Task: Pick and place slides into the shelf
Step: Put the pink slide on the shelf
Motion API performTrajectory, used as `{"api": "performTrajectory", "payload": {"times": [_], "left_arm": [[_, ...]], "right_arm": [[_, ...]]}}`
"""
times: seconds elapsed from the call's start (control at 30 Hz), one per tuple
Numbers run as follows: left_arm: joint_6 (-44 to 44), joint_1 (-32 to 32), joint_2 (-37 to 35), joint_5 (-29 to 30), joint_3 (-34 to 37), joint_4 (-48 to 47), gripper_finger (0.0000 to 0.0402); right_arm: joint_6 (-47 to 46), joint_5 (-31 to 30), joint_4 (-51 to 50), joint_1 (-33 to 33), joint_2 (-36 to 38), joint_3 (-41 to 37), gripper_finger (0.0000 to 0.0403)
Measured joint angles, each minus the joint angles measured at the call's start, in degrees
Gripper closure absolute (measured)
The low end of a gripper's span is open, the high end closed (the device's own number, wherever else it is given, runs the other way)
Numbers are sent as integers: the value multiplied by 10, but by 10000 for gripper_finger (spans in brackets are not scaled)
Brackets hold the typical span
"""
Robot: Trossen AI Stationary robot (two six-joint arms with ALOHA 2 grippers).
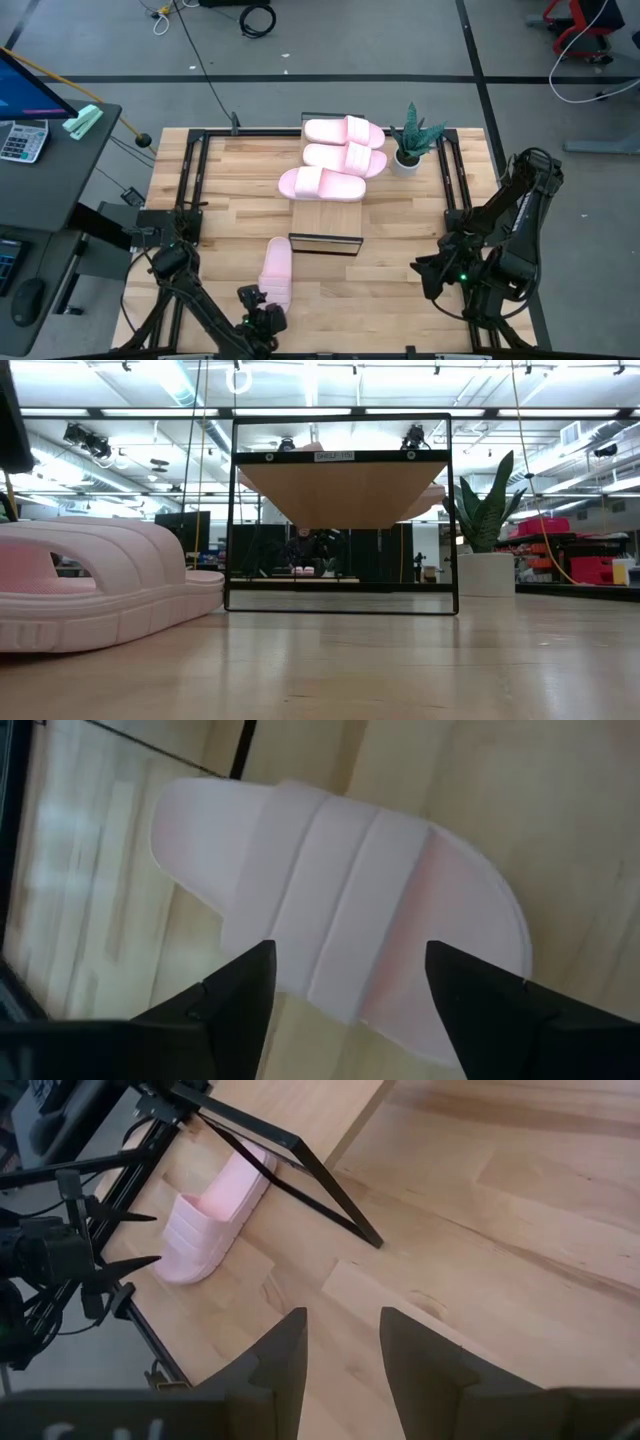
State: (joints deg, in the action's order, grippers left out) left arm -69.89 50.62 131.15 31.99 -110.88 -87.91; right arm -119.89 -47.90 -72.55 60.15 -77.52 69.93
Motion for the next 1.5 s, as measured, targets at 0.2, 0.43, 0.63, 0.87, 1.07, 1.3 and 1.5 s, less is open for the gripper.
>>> {"api": "performTrajectory", "payload": {"times": [0.2,0.43,0.63,0.87,1.07,1.3,1.5], "left_arm": [[0,-5,2,2,31,20,143],[4,-13,2,10,44,33,143],[9,-13,2,19,44,43,143],[13,-13,2,37,44,55,147],[13,-16,23,41,44,69,165],[11,-17,38,47,44,55,176],[-16,-21,40,67,44,46,202]], "right_arm": [[-1,0,0,-2,0,0,268],[-4,-1,0,-2,0,0,268],[-5,-1,0,-2,0,0,268],[-5,-1,0,-2,0,0,268],[1,-1,0,-7,0,0,268],[6,-1,0,-9,0,0,268],[19,-1,0,-9,0,0,268]]}}
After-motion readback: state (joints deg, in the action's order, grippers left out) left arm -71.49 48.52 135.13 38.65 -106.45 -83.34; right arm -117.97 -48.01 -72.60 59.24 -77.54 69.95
